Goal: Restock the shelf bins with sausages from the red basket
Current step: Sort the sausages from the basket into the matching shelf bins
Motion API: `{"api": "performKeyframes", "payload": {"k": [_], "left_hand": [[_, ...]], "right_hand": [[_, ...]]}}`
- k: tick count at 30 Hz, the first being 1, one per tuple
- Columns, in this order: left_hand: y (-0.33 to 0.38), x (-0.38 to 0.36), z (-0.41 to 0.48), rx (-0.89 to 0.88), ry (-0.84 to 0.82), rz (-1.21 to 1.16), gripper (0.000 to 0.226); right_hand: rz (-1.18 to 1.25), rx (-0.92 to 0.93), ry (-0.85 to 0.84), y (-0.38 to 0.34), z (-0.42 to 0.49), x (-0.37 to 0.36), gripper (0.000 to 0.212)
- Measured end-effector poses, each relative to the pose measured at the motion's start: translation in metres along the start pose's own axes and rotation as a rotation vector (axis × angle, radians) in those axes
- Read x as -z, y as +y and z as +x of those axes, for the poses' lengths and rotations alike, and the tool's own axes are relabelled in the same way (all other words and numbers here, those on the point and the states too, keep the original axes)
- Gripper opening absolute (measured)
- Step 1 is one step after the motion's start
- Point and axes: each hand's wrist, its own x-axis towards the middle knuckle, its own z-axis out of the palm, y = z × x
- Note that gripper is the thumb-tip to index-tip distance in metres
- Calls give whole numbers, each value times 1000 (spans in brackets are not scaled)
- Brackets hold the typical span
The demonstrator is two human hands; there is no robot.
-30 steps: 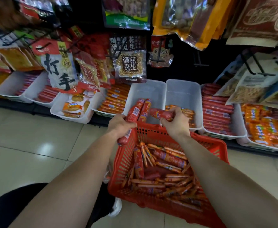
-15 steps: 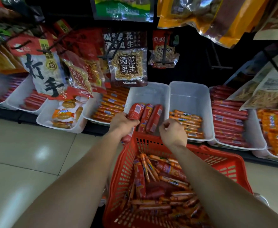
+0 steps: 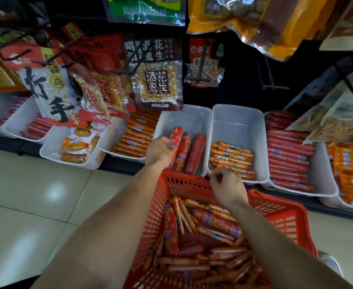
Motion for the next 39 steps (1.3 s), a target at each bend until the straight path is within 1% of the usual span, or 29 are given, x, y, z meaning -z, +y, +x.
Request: {"api": "performKeyframes", "payload": {"k": [3,6,7,10,13,15,18,20,22,24,27,30,32,34,36,39], "left_hand": [[-5,12,-45,-42,29,-91,21],[-12,14,-97,-63,31,-51,9],[-14,11,-115,-62,-7,-40,9],[-23,-11,-166,-73,-214,-2,7],[-38,-39,-204,-77,-397,110,5],[-52,-58,-216,-66,-470,192,12],[-68,-85,-227,-74,-556,280,37],[-73,-99,-231,-83,-619,328,44],[-77,-112,-230,-77,-703,335,58],[-81,-125,-227,-57,-783,331,73],[-90,-141,-228,-96,-846,399,80],[-96,-153,-224,-145,-833,486,82],[-98,-159,-220,-125,-834,542,85],[-97,-163,-217,-97,-869,597,86],[-96,-164,-217,-89,-900,643,87],[-100,-163,-215,-116,-919,643,86]], "right_hand": [[11,1,7,4,-17,8,5],[-2,-12,37,12,-39,20,7],[-14,-17,44,17,-49,25,8],[-44,-24,21,43,-81,35,11],[-128,-57,-66,80,-108,38,17],[-208,-101,-184,104,-119,34,22],[-293,-126,-391,136,-128,22,36],[-339,-118,-524,152,-130,11,59],[-412,-74,-656,164,-130,-2,85],[-473,-12,-755,174,-128,-15,104],[-564,34,-780,186,-130,-31,115],[-632,88,-810,198,-127,-46,125],[-660,109,-843,205,-121,-52,132],[-704,141,-869,208,-116,-54,138],[-745,160,-887,207,-111,-53,139],[-786,147,-884,200,-105,-52,133]]}}
